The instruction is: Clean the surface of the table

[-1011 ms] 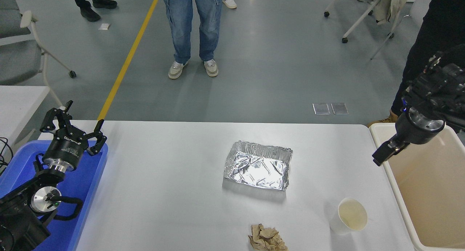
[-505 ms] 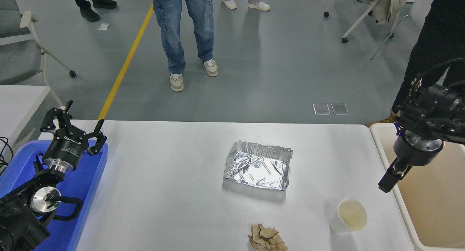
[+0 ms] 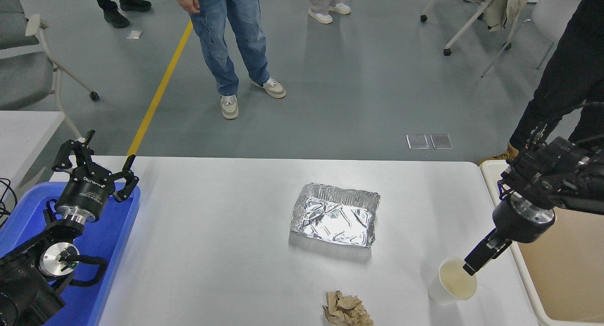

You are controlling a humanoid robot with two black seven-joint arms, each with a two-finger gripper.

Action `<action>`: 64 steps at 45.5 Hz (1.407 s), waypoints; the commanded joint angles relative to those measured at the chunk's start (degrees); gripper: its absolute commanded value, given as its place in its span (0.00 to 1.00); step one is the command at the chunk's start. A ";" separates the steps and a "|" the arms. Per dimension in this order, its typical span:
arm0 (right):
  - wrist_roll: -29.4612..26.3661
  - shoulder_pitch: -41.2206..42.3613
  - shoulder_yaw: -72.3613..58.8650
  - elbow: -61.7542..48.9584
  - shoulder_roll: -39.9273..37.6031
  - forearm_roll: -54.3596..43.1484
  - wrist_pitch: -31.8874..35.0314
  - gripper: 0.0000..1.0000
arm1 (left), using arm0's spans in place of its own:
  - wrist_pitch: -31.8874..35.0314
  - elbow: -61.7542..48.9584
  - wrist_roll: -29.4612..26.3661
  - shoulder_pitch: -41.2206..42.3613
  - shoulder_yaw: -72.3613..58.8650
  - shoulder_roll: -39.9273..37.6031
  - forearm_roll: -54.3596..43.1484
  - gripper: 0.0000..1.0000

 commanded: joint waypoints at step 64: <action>0.01 -17.64 5.73 -12.01 -1.00 1.24 -13.29 0.12 | -0.03 0.00 0.00 0.00 0.00 0.00 0.00 1.00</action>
